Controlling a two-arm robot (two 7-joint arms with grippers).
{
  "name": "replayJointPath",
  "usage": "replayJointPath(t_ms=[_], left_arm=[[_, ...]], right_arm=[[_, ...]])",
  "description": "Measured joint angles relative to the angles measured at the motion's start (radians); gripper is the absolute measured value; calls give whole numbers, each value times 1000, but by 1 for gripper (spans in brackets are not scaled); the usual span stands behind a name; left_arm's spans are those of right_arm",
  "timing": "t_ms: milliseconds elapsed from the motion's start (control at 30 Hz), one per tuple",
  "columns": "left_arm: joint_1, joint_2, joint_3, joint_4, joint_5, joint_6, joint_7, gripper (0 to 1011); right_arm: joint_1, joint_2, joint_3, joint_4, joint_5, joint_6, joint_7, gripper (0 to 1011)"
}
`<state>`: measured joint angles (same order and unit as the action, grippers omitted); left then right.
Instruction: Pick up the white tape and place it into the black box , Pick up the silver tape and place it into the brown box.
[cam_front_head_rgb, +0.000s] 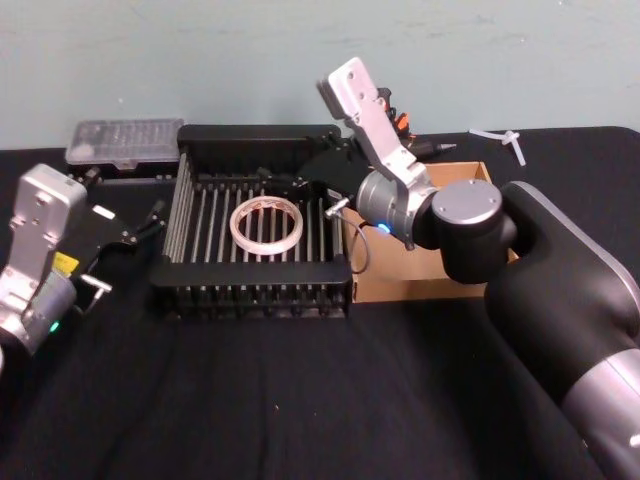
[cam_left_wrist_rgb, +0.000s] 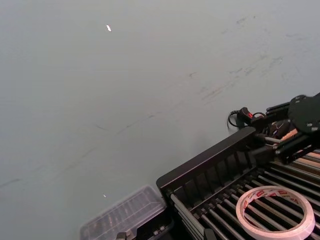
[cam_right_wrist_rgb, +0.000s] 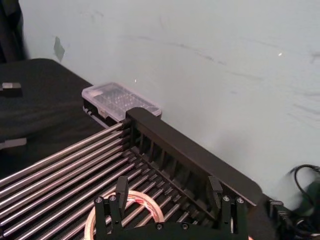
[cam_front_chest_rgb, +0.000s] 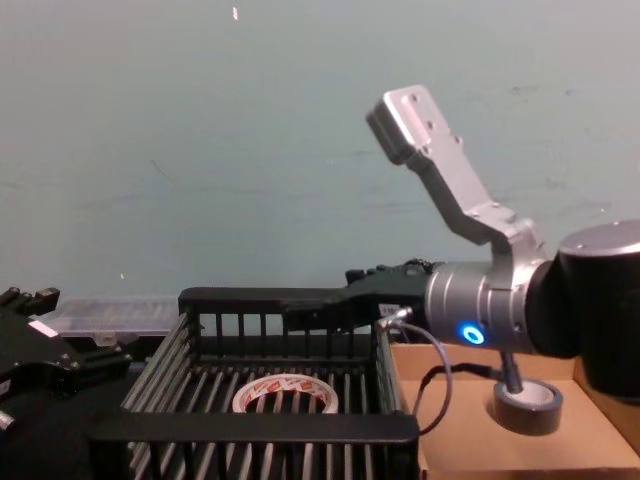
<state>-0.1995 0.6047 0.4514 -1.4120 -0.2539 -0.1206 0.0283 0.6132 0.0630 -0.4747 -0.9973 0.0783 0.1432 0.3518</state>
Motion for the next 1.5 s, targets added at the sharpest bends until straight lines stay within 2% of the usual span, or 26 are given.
replayJointPath(t_ms=[200,533,667,867,1200,1500], left_arm=[[0,0,0,0,0,0,0,1001],[0,0,0,0,0,0,0,1001],[0,0,0,0,0,0,0,1001],[0,0,0,0,0,0,0,1001],[0,0,0,0,0,0,0,1001],[0,0,0,0,0,0,0,1001]], right_arm=[[-36,22,18,-67,5,7,-8,1000],[-148,90,60,-266,24,24,-24,1000],[-203,121,88,-350,32,24,-44,1000],[-272,154,134,-431,36,23,-83,1000],[-365,178,207,-481,-13,-12,-176,1000],[-411,182,248,-471,-63,-43,-235,1000]])
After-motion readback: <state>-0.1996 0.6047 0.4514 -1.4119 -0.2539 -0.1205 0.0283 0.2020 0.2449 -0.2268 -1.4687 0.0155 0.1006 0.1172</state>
